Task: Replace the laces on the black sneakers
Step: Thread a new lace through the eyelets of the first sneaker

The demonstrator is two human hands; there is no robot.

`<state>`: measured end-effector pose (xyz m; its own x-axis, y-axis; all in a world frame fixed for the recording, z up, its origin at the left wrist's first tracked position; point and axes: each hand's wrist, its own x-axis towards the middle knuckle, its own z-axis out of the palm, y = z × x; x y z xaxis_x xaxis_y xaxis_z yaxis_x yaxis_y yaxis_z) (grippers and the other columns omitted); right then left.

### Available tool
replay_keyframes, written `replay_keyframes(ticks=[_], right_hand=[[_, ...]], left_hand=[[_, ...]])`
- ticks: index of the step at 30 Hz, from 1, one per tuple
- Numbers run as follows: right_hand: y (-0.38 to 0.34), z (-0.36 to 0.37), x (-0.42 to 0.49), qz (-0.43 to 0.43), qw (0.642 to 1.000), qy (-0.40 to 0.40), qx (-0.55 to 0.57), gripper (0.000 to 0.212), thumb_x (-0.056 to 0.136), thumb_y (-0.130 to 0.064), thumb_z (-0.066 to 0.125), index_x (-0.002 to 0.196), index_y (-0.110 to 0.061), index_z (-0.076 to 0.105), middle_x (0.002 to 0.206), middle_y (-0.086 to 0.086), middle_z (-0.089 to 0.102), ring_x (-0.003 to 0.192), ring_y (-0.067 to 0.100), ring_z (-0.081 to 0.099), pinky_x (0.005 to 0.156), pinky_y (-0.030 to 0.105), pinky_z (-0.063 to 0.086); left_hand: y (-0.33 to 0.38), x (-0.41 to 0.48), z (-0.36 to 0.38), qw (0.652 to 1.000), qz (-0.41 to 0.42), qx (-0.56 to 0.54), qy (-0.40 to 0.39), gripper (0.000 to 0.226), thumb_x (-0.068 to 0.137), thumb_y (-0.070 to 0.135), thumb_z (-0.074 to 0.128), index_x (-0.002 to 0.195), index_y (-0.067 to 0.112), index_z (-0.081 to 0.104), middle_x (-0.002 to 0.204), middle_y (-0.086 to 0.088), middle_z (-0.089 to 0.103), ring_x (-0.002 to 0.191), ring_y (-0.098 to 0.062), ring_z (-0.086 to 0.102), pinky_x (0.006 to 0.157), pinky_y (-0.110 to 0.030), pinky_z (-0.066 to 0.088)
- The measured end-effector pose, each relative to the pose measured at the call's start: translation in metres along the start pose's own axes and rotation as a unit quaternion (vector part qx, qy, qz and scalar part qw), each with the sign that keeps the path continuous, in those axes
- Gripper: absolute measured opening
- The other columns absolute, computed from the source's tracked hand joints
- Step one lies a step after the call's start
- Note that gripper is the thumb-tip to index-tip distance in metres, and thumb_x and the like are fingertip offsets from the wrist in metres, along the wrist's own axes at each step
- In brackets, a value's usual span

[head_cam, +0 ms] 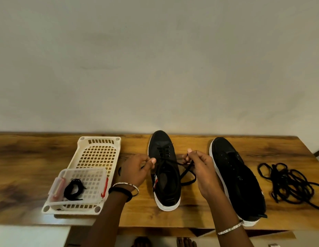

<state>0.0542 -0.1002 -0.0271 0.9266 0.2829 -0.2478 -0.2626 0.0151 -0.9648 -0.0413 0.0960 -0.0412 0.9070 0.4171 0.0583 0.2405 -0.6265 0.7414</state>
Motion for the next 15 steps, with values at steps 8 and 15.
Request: replay_keyframes(ticks=[8, 15], right_hand=[[0.003, -0.018, -0.012, -0.066, 0.884, 0.114, -0.448, 0.031, 0.097, -0.025, 0.062, 0.126, -0.014, 0.060, 0.116, 0.003, 0.064, 0.102, 0.017, 0.060, 0.079, 0.027, 0.044], [0.011, 0.007, 0.002, -0.106, 0.904, -0.067, -0.408, 0.013, 0.098, -0.034, 0.062, 0.104, -0.027, 0.071, 0.098, -0.011, 0.071, 0.094, 0.007, 0.065, 0.082, 0.029, 0.054]], left_hand=[[0.029, -0.018, 0.019, 0.927, -0.161, -0.332, 0.074, 0.033, 0.101, 0.032, 0.053, 0.088, 0.009, 0.073, 0.060, 0.000, 0.052, 0.051, -0.008, 0.047, 0.052, -0.020, 0.043], [0.046, -0.006, 0.015, 0.933, -0.117, -0.330, 0.085, 0.026, 0.102, 0.023, 0.052, 0.097, 0.007, 0.073, 0.062, -0.007, 0.060, 0.059, -0.026, 0.052, 0.052, -0.039, 0.043]])
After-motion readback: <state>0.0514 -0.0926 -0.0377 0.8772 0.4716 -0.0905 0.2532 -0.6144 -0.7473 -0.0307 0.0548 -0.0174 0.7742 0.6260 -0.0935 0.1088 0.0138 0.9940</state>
